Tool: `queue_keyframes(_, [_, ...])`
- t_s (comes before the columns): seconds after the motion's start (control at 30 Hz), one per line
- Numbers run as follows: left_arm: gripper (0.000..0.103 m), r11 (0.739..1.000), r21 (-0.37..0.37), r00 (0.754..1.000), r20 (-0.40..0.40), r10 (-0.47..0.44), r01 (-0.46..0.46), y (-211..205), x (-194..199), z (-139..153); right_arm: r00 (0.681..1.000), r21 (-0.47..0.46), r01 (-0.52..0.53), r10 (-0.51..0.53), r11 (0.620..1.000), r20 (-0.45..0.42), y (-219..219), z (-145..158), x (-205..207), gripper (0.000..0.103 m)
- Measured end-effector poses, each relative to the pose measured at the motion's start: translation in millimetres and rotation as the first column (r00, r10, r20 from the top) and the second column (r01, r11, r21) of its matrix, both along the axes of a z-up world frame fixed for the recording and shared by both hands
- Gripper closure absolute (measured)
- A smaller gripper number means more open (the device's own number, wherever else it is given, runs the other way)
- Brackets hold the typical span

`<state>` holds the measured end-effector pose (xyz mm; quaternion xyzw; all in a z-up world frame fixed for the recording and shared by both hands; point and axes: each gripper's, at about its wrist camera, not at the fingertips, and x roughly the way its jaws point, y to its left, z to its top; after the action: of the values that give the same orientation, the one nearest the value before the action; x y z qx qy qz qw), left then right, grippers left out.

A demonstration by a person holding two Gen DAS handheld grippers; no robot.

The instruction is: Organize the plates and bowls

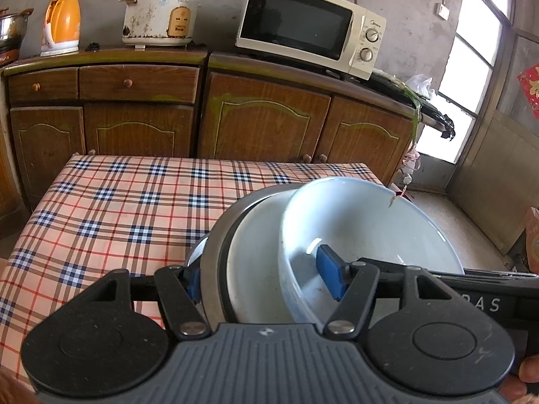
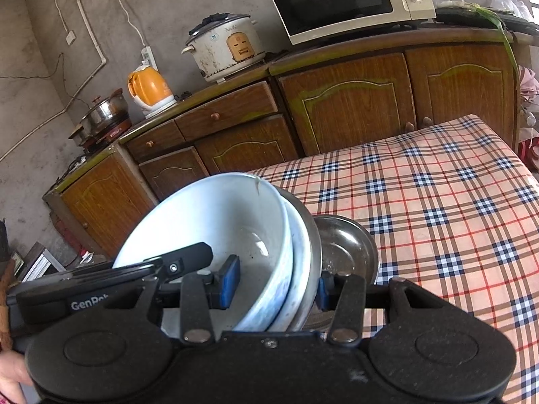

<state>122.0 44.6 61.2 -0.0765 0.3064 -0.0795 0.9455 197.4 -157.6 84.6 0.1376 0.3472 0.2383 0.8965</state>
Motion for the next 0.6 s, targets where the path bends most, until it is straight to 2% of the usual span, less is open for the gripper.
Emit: queue_keyframes(0.6, [0.037,1.0,0.002,0.999,-0.036,-0.006,0.006,6,32,-20,0.999,0.001,0.011,-0.011,1.0,-0.043,6,-23,38,0.049])
